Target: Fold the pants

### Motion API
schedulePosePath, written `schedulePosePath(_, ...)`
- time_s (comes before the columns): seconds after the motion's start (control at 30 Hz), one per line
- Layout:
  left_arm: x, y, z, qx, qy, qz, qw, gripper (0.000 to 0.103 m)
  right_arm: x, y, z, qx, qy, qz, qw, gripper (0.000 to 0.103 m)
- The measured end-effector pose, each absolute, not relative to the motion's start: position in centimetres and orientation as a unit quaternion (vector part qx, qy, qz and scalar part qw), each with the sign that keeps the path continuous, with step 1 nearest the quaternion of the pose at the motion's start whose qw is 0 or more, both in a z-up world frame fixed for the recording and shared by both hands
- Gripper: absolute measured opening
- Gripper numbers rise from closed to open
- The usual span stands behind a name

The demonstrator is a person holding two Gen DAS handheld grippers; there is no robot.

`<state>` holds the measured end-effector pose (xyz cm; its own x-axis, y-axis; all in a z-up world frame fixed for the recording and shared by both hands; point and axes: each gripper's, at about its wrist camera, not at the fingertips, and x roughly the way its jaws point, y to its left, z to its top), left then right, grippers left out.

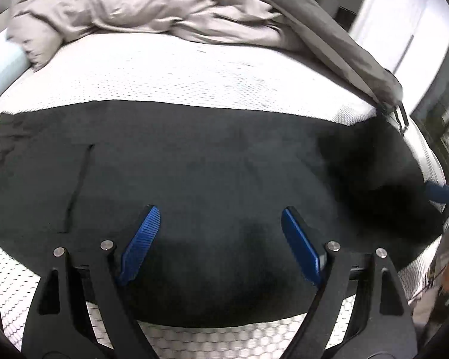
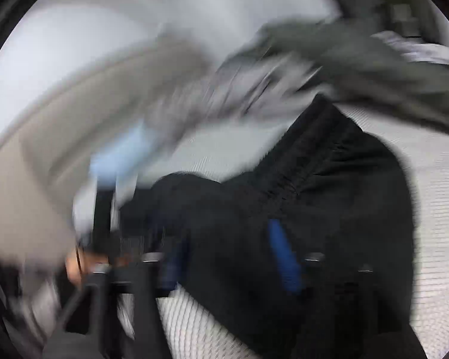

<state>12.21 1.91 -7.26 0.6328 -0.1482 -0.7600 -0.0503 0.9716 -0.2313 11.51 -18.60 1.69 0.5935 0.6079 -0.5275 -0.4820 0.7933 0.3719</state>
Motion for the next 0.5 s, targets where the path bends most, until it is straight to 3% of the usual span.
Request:
schedulePosePath(0.07, 12.0, 2.8, -7.1, -0.125, 0.422, -0.025, 0.897, 0.081, 11.8, -17.0, 0.8, 0.052, 0.365, 0.325, 0.871, 0.061)
schedulePosePath(0.13, 11.8, 3.0, -6.8, -0.134, 0.414, -0.038, 0.899, 0.081, 11.3, -18.1, 1.4, 0.046, 0.343, 0.316, 0.883, 0.061)
schedulePosePath(0.27, 12.4, 1.1, -6.3, -0.168, 0.41, -0.118, 0.889, 0.068, 10.4, -23.1, 0.8, 0.066, 0.319, 0.225, 0.918, 0.061)
schedulePosePath(0.37, 13.6, -1.5, -6.7, -0.192, 0.426, -0.196, 0.862, 0.05, 11.7, -23.9, -3.6, -0.004, 0.392, 0.128, 0.911, 0.061)
schedulePosePath(0.43, 14.4, -3.0, -7.2, -0.195, 0.443, -0.224, 0.846, 0.049, 13.0, -23.9, -6.4, -0.036, 0.443, 0.11, 0.889, 0.061)
schedulePosePath(0.5, 15.5, -4.5, -7.8, -0.184, 0.461, -0.237, 0.835, 0.049, 12.5, -24.3, -6.9, -0.032, 0.434, 0.113, 0.893, 0.061)
